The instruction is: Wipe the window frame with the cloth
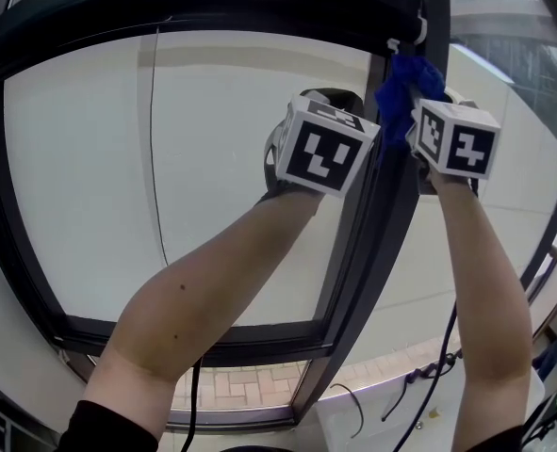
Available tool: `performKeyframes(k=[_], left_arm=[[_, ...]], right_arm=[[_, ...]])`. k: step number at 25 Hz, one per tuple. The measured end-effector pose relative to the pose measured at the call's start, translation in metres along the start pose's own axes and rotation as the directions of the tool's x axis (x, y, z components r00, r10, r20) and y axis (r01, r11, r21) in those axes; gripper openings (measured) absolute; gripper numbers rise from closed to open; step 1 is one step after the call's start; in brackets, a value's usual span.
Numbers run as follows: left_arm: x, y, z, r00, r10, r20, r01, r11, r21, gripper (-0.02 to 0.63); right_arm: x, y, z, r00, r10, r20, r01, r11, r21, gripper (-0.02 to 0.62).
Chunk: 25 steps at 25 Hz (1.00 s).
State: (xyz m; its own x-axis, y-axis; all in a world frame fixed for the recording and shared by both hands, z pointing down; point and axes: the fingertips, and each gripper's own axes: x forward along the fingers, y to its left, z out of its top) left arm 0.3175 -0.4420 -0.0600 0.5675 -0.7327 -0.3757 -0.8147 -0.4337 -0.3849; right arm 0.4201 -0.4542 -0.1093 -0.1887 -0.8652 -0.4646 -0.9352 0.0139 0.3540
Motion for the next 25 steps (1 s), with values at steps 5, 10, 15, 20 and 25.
performKeyframes(k=[5, 10, 15, 20, 25], left_arm=[[-0.013, -0.009, -0.01, 1.0, 0.002, -0.016, -0.002, 1.0, 0.007, -0.008], [-0.026, -0.021, -0.038, 0.997, -0.047, -0.055, 0.045, 0.998, -0.044, -0.006], [-0.04, -0.028, -0.06, 0.996, -0.04, -0.075, 0.038, 0.999, -0.029, -0.007], [-0.054, -0.052, -0.097, 0.993, -0.067, -0.099, 0.062, 0.997, -0.053, -0.006], [-0.066, -0.072, -0.138, 0.982, -0.112, -0.15, 0.102, 0.992, -0.072, -0.006]], right_arm=[[-0.015, 0.007, -0.025, 1.0, -0.005, -0.027, 0.006, 0.999, 0.032, 0.075], [-0.028, 0.02, -0.052, 0.999, -0.002, -0.048, 0.005, 0.999, 0.045, 0.077], [-0.044, 0.032, -0.084, 0.997, 0.016, -0.073, -0.012, 0.998, 0.054, 0.077], [-0.063, 0.044, -0.116, 0.995, 0.008, -0.095, -0.002, 0.998, 0.06, 0.077], [-0.079, 0.059, -0.147, 0.992, 0.028, -0.125, -0.021, 0.998, 0.056, 0.077]])
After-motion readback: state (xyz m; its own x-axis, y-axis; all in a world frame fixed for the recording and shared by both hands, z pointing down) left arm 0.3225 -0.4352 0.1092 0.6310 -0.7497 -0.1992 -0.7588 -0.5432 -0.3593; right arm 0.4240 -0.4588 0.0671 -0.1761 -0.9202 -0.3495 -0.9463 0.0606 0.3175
